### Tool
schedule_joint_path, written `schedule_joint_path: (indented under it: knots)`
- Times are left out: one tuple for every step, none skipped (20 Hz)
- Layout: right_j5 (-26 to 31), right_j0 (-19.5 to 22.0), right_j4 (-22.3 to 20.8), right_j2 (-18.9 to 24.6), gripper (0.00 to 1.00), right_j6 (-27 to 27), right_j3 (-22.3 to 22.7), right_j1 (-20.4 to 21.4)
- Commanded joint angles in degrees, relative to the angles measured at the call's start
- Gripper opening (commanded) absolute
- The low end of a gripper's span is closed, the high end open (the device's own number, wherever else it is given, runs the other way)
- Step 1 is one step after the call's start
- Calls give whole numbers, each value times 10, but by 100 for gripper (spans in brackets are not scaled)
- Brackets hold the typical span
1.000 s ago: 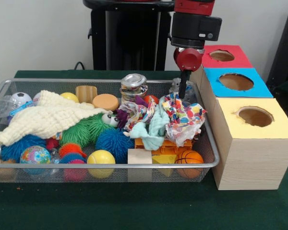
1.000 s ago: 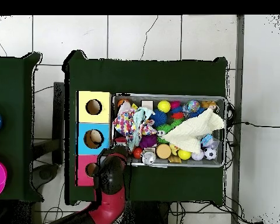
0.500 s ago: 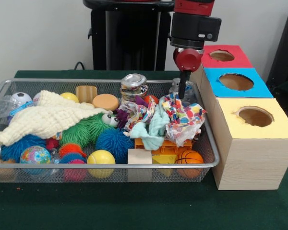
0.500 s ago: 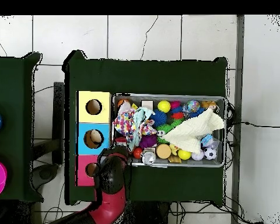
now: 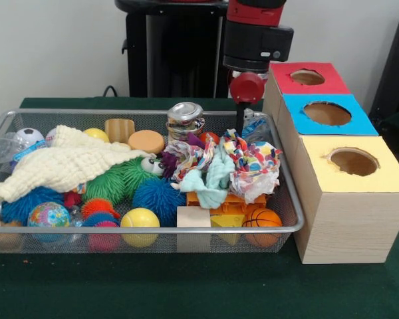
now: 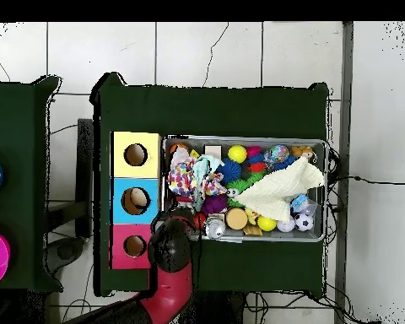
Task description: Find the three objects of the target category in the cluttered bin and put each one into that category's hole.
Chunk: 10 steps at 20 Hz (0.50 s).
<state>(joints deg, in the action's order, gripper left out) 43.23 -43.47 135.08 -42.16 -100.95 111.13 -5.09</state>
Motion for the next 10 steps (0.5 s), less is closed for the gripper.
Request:
schedule_joint_path:
  knots:
    - [50, 37, -59, 33, 0, 186, -41, 28]
    - [49, 41, -66, 33, 0, 186, -39, 33]
    - [49, 47, -75, 32, 0, 188, -38, 39]
    - [49, 52, -85, 30, 0, 192, -36, 44]
    - [49, 58, -94, 28, 0, 200, -34, 48]
    - [48, 63, -102, 25, 0, 209, -31, 53]
    - [48, 70, -114, 23, 0, 216, -28, 59]
    - [48, 77, -125, 21, 0, 222, -25, 64]
    - [48, 83, -136, 20, 0, 226, -21, 70]
    - [47, 90, -147, 19, 0, 228, -19, 77]
